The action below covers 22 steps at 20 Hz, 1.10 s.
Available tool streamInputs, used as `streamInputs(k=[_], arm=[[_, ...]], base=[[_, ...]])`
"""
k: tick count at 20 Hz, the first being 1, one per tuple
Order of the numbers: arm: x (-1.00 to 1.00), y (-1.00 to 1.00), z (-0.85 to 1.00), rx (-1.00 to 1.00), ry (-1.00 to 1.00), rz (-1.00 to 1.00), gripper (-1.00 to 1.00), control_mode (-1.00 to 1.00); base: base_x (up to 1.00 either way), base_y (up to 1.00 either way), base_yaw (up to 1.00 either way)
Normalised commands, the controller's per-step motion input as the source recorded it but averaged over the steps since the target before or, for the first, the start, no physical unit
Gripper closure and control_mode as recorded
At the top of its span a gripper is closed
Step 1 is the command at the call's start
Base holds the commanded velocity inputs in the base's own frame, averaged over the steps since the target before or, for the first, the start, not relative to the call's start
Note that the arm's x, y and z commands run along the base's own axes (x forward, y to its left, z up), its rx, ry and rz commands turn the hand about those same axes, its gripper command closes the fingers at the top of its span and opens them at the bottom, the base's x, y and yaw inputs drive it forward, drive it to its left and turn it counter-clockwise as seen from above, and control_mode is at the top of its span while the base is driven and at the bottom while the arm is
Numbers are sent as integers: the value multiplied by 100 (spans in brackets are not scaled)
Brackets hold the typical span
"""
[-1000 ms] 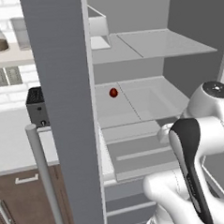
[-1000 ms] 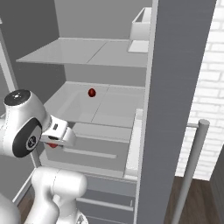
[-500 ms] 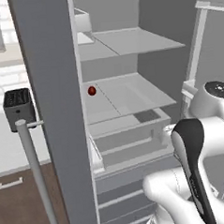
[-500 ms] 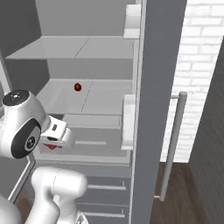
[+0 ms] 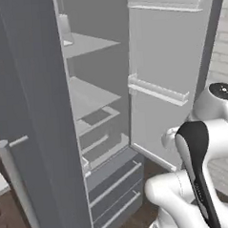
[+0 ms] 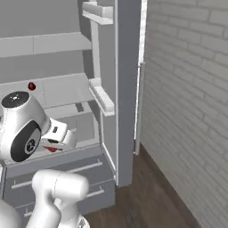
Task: Take the strawberry from the fridge and place it on top of the pancake, located on the dining counter.
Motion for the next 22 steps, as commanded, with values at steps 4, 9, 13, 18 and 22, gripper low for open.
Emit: streamInputs(k=[4,9,13,18,22], arm=[[0,0,0,0,0,0,100,100],[0,0,0,0,0,0,100,100],[0,0,0,0,0,0,100,100],[0,0,0,0,0,0,100,100],[0,0,0,0,0,0,100,100]], base=[[-34,-18,-75],[-20,-58,-68],[-9,-68,-65],[-4,-75,-62],[0,-85,-61]])
